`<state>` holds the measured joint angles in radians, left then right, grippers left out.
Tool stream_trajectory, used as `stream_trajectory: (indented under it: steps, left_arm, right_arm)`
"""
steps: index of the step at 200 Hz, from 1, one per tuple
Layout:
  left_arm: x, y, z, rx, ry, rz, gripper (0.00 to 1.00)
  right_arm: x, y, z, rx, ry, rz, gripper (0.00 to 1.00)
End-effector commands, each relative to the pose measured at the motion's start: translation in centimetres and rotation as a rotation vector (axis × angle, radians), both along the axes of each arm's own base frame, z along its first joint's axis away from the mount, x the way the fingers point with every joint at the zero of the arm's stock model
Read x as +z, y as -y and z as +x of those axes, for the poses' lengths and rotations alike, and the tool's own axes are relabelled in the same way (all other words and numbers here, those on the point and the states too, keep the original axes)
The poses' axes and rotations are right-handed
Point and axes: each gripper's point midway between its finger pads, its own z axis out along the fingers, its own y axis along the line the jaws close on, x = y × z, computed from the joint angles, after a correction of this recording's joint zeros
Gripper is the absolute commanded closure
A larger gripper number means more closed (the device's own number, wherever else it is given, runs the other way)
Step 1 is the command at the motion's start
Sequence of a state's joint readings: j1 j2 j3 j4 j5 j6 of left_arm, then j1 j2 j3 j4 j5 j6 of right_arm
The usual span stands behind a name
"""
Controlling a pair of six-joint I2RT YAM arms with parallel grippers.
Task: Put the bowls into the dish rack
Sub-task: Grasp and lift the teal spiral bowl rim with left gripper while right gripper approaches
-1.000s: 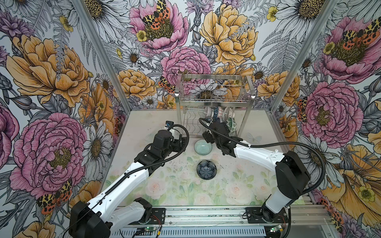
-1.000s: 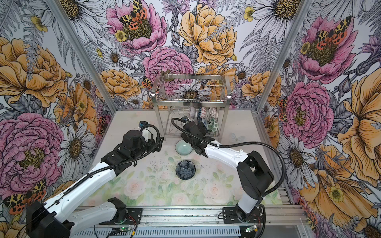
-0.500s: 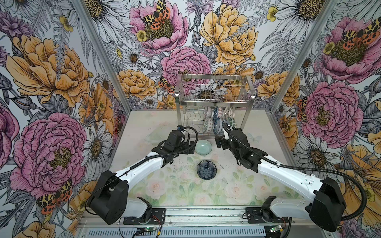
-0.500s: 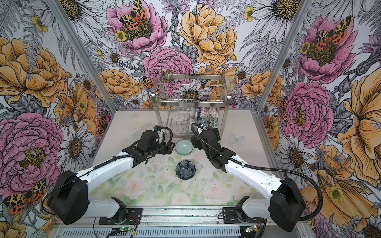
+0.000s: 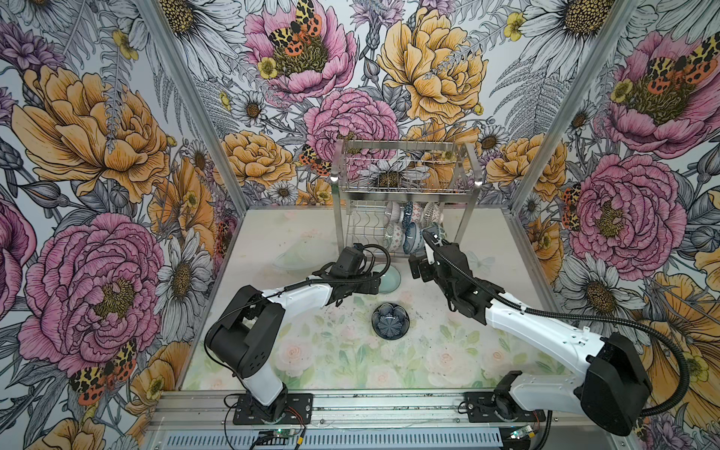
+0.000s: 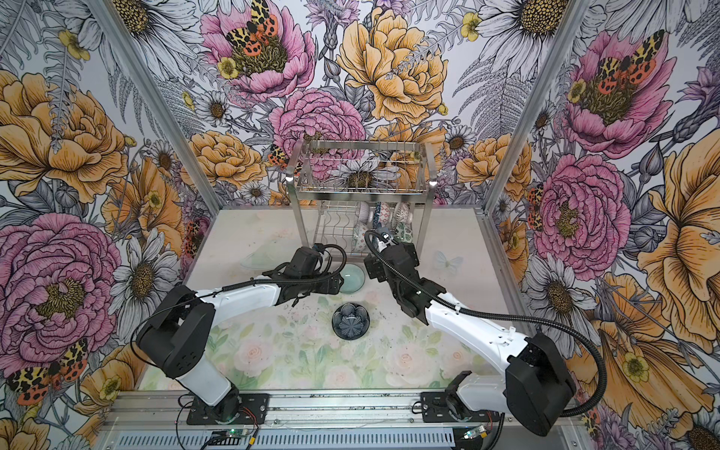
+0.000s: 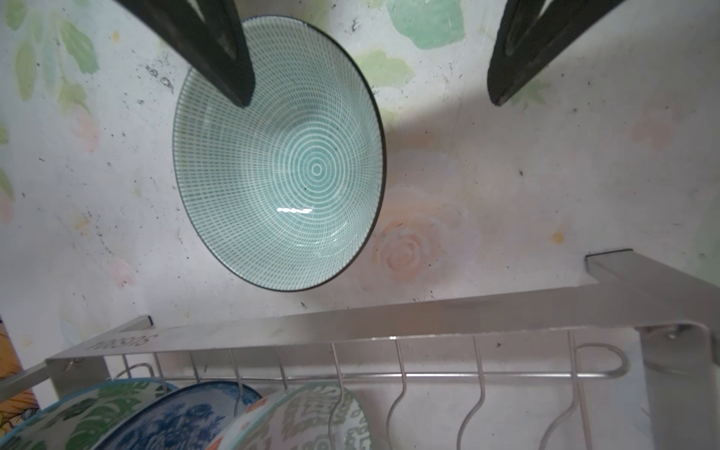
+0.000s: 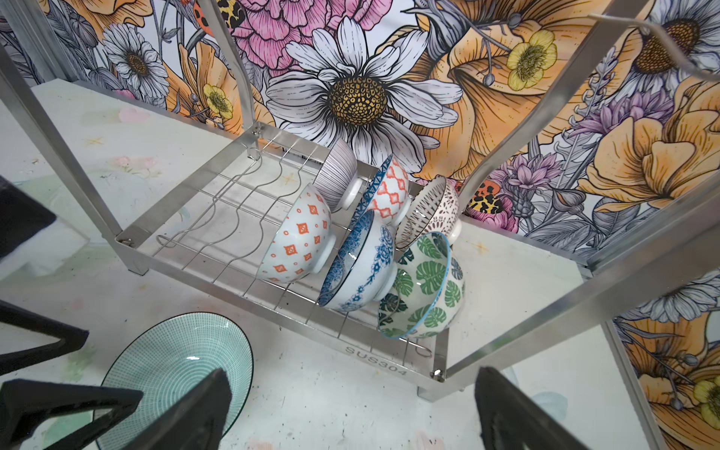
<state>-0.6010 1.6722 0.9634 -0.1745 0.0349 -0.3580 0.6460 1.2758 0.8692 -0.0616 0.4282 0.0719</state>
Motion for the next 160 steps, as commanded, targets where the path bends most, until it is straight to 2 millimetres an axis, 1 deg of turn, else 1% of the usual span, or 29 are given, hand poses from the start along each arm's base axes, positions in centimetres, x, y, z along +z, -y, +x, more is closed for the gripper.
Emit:
stream_trajectory:
  steps: [1, 18, 36, 54, 61, 69, 70, 72, 77, 95, 107, 118, 142, 148, 160]
  left_arm:
    - [0.9, 1.5, 1.1, -0.027, 0.026, -0.033, 0.16]
    - [0.0, 2.0, 1.4, -0.035, 0.002, -0.024, 0.26]
    - [-0.8, 2.4, 1.6, -0.041, -0.014, -0.019, 0.34]
    - [-1.1, 2.7, 1.9, -0.043, -0.024, -0.016, 0.43]
    - [-0.9, 2.8, 2.1, -0.045, -0.02, -0.016, 0.47]
    - [-0.7, 2.8, 2.2, -0.047, -0.016, -0.014, 0.52]
    - [-1.5, 2.8, 2.2, -0.046, -0.031, -0.004, 0.52]
    - [-2.1, 2.7, 2.1, -0.046, -0.042, 0.005, 0.53]
    - [-2.3, 2.8, 2.2, -0.047, -0.047, 0.009, 0.55]
    - [-2.6, 2.6, 2.3, -0.048, -0.054, 0.028, 0.64]
    - [-2.6, 2.5, 2.4, -0.046, -0.054, 0.036, 0.72]
    - [-2.7, 2.2, 2.3, -0.044, -0.057, 0.045, 0.77]
    - [-2.4, 1.5, 2.2, -0.033, -0.053, 0.06, 0.99]
    - [-2.2, 1.5, 2.1, -0.032, -0.048, 0.06, 1.0]
    - [-2.6, 1.0, 2.0, -0.027, -0.055, 0.072, 1.0]
  right_arm:
    - [0.3, 0.2, 0.2, -0.006, 0.015, 0.038, 0.0]
    - [0.3, 0.3, 0.3, -0.008, 0.014, 0.04, 0.0]
    - [0.2, 0.4, 0.4, -0.008, 0.012, 0.044, 0.0]
    - [0.3, 0.5, 0.5, -0.007, 0.013, 0.05, 0.0]
    - [0.3, 0.5, 0.6, -0.006, 0.014, 0.052, 0.0]
    - [0.3, 0.5, 0.6, -0.007, 0.013, 0.053, 0.0]
    - [0.3, 0.6, 0.6, -0.007, 0.014, 0.053, 0.0]
    - [0.3, 0.6, 0.6, -0.007, 0.014, 0.053, 0.0]
    - [0.3, 0.7, 0.7, -0.01, 0.014, 0.053, 0.0]
    - [0.4, 0.8, 0.7, -0.01, 0.015, 0.054, 0.0]
    - [0.5, 0.9, 0.7, -0.011, 0.015, 0.056, 0.0]
    - [0.5, 0.9, 0.8, -0.012, 0.015, 0.056, 0.0]
    - [0.6, 1.0, 0.8, -0.014, 0.016, 0.054, 0.0]
    - [0.6, 1.1, 0.8, -0.015, 0.014, 0.054, 0.0]
    - [0.5, 1.1, 0.8, -0.014, 0.013, 0.053, 0.0]
